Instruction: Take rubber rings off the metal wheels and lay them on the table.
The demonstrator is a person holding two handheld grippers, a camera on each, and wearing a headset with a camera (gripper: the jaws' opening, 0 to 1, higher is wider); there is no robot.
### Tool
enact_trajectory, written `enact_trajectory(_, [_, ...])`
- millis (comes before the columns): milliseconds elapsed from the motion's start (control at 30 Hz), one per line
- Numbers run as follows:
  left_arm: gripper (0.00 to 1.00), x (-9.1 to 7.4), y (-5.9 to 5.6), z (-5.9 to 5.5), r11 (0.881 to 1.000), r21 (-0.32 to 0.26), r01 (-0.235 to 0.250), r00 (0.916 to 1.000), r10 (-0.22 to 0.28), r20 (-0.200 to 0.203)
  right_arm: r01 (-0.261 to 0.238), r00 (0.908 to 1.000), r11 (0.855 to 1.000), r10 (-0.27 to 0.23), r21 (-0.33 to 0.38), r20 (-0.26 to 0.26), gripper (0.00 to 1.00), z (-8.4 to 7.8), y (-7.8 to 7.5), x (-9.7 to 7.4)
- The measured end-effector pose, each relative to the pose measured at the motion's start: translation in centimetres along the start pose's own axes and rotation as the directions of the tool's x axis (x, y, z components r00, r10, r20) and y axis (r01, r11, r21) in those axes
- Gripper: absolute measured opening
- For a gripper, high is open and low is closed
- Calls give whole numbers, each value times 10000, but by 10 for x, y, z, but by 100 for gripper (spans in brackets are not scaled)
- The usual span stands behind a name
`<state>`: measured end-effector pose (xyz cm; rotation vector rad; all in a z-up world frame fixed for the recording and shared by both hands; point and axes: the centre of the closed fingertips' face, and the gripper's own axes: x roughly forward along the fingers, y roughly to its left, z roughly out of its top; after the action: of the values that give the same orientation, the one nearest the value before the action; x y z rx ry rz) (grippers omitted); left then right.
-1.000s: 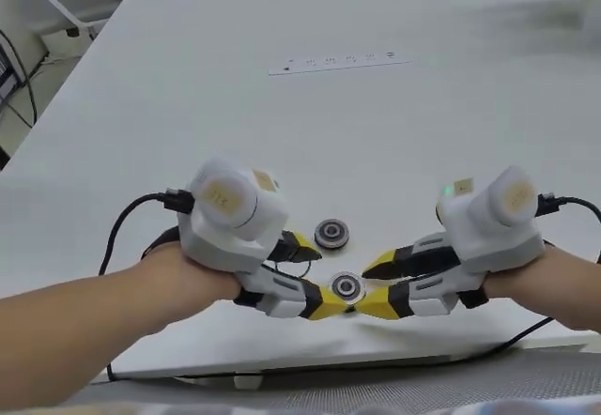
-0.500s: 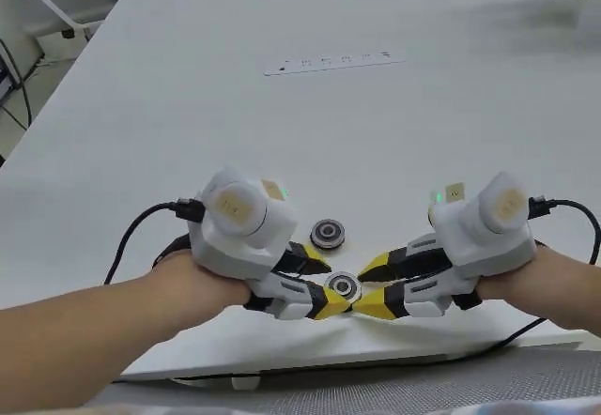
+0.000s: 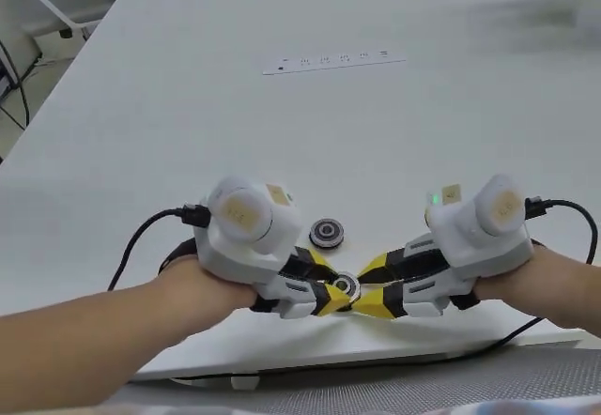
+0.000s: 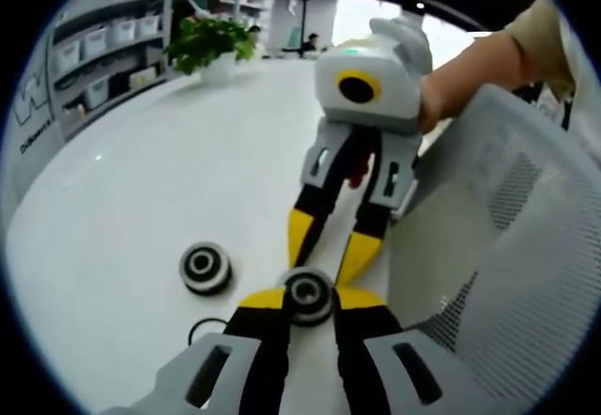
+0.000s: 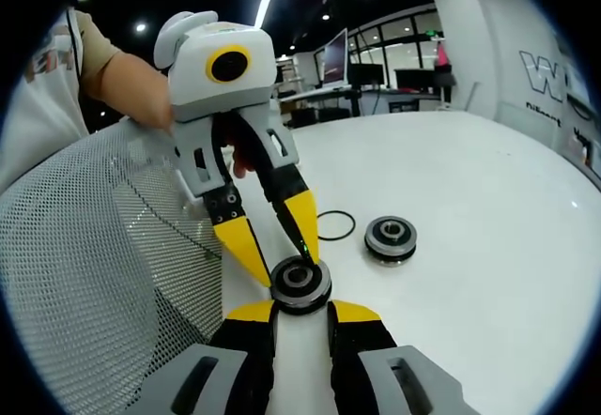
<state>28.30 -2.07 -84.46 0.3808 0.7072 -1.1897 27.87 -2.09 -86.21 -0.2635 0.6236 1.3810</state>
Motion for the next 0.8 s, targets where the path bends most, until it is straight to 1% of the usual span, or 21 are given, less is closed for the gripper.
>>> enact_trajectory(167, [15,0,2,0,9999,107,-116,9999,116,49,-7,10000,10000,7,-80,-1,18,0,0,1])
enact_trajectory(233, [14,0,3,0,9993,313,-206,9998,205,27,-11,10000,9999,11,-103,4,18,0,0,1])
enact_trajectory(333, [14,0,2,-1,9961,824,-317,9995,321,-30,-5,10000,9999,5,-134,12,19,1,0,1])
enact_trajectory(367, [14,0,2,0,9922,1185,-383,9992,388,-27,-6,10000,9999,7,-141,13,19,1,0,1])
enact_trajectory(400, [14,0,1,-1,9938,1053,-369,9993,375,-42,-10,10000,9999,10,-155,16,19,1,0,1])
enact_trajectory(467, [14,0,2,0,9942,1005,-390,9992,393,-12,-1,10000,9998,2,-212,15,18,1,0,1])
enact_trajectory(667, [14,0,2,-1,9923,1156,-441,9990,442,14,20,10000,9996,-20,-283,10,17,0,-1,1])
enact_trajectory(800, [14,0,2,-1,9927,1104,-479,9988,474,69,60,10000,9997,-60,-234,8,16,-1,-1,0])
